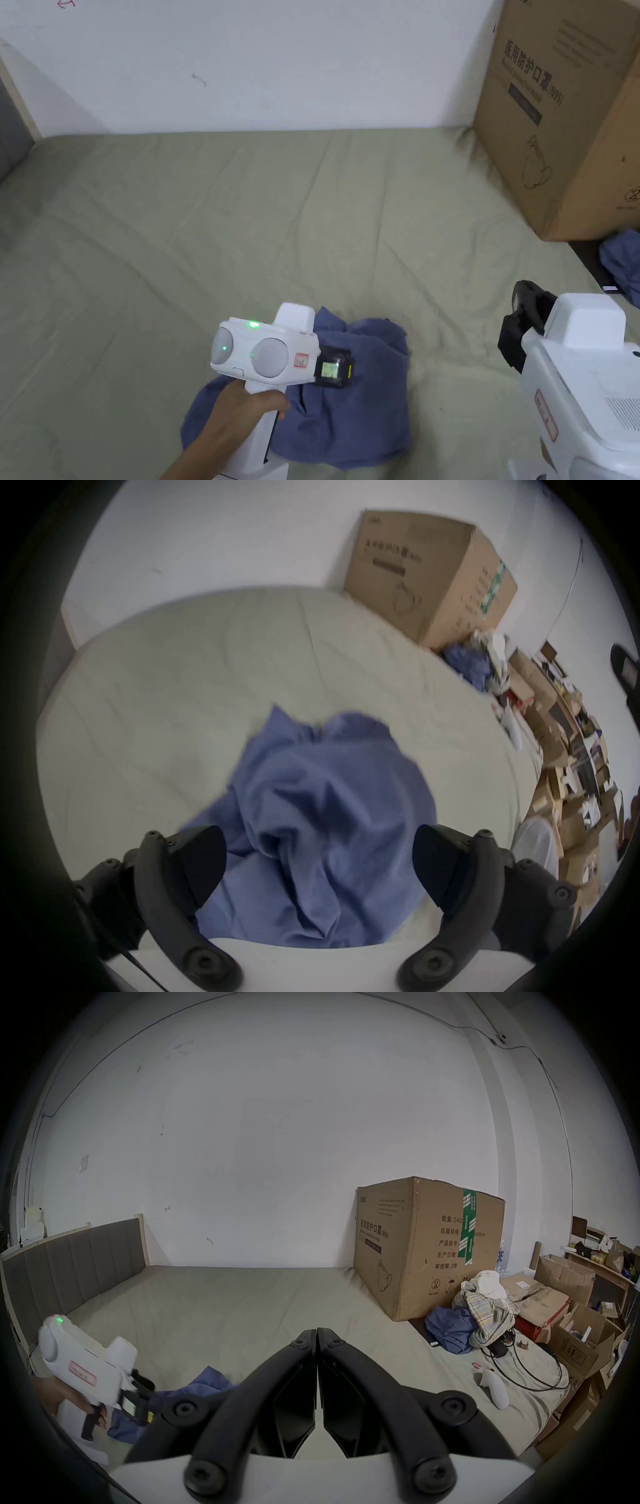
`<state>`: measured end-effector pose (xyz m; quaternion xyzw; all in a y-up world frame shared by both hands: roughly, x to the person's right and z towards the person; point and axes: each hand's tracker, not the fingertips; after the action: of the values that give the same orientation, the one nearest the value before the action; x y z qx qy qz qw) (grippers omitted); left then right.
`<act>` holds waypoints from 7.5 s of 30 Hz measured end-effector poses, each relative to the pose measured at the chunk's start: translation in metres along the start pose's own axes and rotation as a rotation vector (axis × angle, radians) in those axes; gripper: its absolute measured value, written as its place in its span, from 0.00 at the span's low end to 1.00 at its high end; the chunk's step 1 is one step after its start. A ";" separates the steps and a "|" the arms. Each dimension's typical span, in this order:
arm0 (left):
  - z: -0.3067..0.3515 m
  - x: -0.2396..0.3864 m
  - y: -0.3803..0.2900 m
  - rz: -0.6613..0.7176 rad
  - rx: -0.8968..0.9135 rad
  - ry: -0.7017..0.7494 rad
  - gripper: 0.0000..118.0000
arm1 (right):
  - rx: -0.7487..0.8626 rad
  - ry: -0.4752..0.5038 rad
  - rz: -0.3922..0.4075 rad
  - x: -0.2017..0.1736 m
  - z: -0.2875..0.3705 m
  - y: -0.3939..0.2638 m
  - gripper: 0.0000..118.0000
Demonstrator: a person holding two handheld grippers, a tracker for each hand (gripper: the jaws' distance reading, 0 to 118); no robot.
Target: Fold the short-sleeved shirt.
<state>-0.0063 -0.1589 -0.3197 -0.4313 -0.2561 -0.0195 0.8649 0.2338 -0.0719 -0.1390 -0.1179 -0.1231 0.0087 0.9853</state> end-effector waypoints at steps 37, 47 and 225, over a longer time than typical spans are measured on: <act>0.144 -0.078 -0.023 0.087 0.433 0.333 0.00 | 0.105 0.043 -0.017 -0.017 0.012 0.031 0.00; 0.069 -0.088 -0.100 0.199 0.103 0.276 0.00 | 0.057 0.053 -0.005 -0.020 0.003 0.017 0.00; 0.167 -0.155 -0.076 0.330 0.344 0.404 0.87 | -0.280 0.030 -0.123 0.006 -0.027 -0.028 0.77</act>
<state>-0.2313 -0.1097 -0.2519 -0.3019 -0.0051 0.0793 0.9500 0.2460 -0.1056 -0.1565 -0.2465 -0.1155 -0.0705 0.9596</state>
